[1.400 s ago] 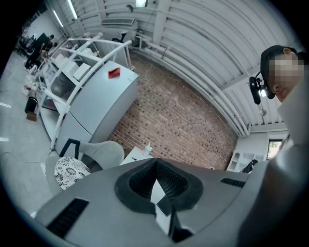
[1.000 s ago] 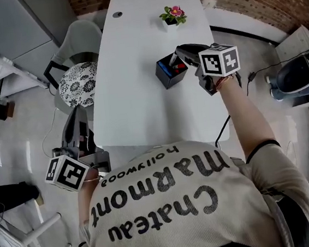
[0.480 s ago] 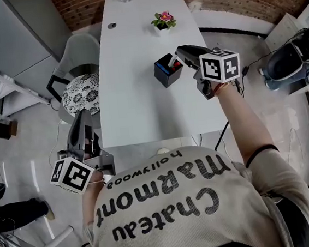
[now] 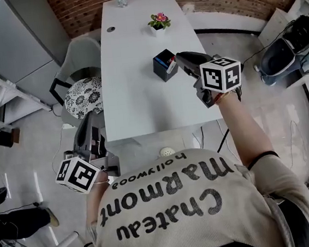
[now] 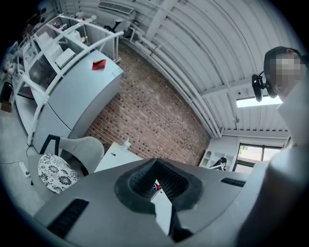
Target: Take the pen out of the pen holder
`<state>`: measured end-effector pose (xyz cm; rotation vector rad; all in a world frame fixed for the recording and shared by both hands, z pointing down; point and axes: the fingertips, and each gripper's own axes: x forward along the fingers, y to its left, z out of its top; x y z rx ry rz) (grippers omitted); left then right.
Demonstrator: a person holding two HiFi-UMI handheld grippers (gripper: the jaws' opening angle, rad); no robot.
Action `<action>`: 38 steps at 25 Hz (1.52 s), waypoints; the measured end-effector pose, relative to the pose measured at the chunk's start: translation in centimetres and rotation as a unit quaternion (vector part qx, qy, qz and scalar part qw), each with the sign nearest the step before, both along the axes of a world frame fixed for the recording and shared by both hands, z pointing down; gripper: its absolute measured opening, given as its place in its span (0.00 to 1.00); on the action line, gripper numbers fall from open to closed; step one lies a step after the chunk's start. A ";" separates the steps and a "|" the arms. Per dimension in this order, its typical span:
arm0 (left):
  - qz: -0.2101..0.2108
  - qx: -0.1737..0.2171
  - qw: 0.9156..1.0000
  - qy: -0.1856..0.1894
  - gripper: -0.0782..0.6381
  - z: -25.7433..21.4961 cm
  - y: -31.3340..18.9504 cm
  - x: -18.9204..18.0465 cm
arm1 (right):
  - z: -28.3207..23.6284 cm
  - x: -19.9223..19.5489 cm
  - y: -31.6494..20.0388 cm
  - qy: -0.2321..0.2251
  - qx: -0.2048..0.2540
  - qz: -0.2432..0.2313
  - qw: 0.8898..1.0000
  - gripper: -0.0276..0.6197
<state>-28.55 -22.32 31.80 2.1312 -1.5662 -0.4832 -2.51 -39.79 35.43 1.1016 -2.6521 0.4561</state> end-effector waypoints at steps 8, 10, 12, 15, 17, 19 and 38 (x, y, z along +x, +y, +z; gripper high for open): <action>0.015 0.003 1.000 0.005 0.11 -0.1 3.9 -0.1 | 0.7 -0.8 6.3 -0.012 -0.012 0.012 1.000 0.16; 0.021 0.004 1.000 0.006 0.11 -0.2 4.9 0.1 | 1.1 -1.2 7.9 -0.023 -0.021 0.017 0.999 0.16; 0.029 0.005 1.000 0.004 0.11 -0.2 5.9 0.4 | 1.3 -1.7 9.5 -0.036 -0.028 0.022 0.999 0.16; 0.040 0.001 0.999 0.003 0.11 0.2 7.4 0.9 | 1.5 -2.6 11.9 -0.057 -0.036 0.028 0.997 0.16; 0.046 -0.002 0.999 0.004 0.11 0.4 8.4 1.0 | 1.5 -3.3 13.4 -0.067 -0.038 0.027 0.997 0.16; 0.050 -0.003 0.999 0.003 0.11 0.7 9.3 1.1 | 1.3 -3.9 14.9 -0.076 -0.036 0.027 0.996 0.16; 0.075 -0.031 0.997 -0.009 0.11 4.7 15.1 2.5 | 0.6 -4.7 25.5 -0.116 0.008 0.049 0.992 0.16</action>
